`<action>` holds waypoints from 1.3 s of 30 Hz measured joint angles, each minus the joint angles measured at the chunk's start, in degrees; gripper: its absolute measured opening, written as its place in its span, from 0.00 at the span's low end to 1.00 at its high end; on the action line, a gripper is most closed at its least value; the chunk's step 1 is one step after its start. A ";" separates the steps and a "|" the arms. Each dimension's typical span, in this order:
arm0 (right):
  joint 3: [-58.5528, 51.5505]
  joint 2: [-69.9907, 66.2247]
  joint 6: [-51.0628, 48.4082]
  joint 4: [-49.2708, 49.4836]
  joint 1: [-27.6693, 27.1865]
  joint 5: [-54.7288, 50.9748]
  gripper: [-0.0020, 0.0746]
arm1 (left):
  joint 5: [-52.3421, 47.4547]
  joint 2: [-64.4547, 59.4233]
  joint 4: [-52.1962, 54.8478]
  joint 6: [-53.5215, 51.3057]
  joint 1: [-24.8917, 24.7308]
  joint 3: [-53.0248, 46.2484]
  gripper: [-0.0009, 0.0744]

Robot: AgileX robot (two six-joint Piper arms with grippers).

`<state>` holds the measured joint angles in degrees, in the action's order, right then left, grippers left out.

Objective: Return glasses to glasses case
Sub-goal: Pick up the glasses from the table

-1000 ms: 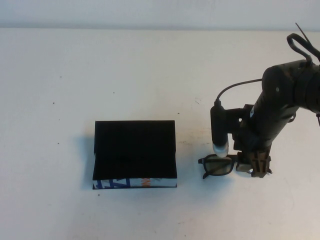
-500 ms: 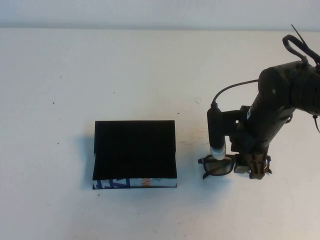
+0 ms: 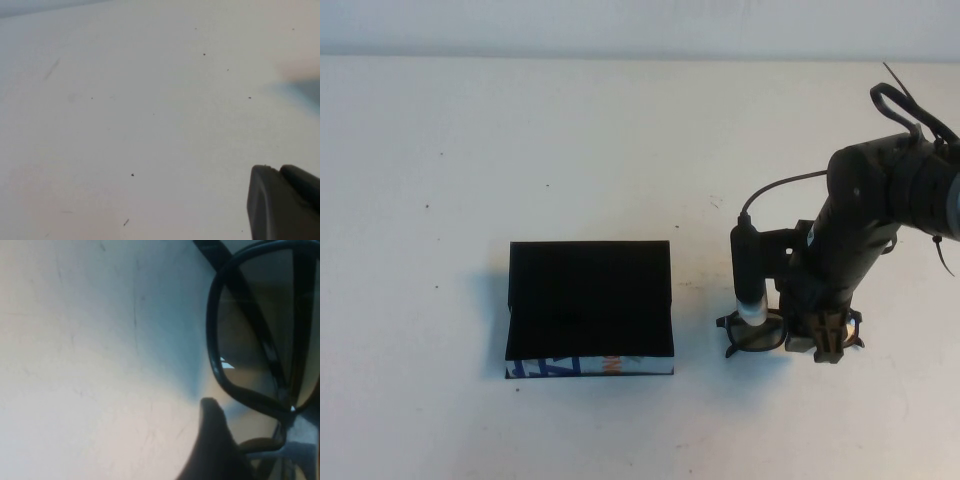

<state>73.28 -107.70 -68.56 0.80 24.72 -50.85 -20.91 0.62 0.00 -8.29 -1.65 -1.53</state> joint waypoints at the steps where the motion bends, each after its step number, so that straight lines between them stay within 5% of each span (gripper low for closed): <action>1: 0.00 0.00 0.00 0.00 0.00 0.12 0.52 | 0.00 0.00 0.00 0.00 0.00 0.00 0.01; 15: 0.00 0.00 0.00 -1.66 0.00 -1.52 0.39 | 0.00 0.00 0.00 0.00 0.00 0.00 0.01; 29: 0.00 -0.08 0.00 -2.21 0.00 -2.95 0.35 | -0.02 0.00 0.00 0.00 0.00 0.00 0.01; 39: 0.13 -0.08 0.00 -1.58 0.00 -3.63 0.18 | -0.02 0.00 0.00 0.00 0.00 0.00 0.01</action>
<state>73.41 -107.78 -68.56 -0.78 24.72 -54.48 -20.93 0.62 0.00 -8.29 -1.65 -1.53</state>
